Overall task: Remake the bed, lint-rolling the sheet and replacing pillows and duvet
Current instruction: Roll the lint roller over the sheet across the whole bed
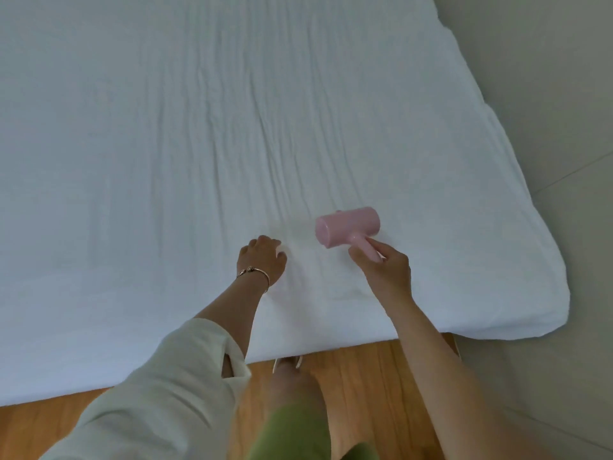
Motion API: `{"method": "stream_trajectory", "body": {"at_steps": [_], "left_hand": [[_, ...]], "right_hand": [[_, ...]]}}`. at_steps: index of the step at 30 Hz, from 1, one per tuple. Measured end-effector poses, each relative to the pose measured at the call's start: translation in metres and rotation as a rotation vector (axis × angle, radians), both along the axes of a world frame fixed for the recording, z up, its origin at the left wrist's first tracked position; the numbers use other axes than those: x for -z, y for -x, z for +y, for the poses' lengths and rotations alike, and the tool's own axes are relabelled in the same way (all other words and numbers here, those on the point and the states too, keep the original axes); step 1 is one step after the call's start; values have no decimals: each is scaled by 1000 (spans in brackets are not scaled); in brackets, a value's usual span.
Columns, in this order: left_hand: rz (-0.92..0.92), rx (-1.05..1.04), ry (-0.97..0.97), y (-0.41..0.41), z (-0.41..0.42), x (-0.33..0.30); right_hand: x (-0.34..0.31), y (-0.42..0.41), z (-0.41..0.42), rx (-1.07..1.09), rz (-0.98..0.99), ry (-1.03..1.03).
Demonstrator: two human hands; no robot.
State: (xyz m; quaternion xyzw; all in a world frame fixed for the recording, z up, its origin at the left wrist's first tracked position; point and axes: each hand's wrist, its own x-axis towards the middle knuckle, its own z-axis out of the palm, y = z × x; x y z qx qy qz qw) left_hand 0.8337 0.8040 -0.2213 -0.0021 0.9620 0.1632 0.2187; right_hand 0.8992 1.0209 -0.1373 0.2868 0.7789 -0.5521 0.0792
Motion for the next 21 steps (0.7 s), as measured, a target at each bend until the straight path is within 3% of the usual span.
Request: {"method": "stream_trajectory", "body": {"at_steps": [3,7,10,21], "left_hand": [[53,-60,-36,57,5,4],[58,51,71,88,-4,21],[42,127,98,75,-11,37],[37,10,138,-16,-5,67]], "right_hand": [[2,59,-2,-32,25,-74],[39,71,-20,-172,-121,-165],[70,51,-26,-263,-208,-177],[101,-20,16,-430,-202,-292]]}}
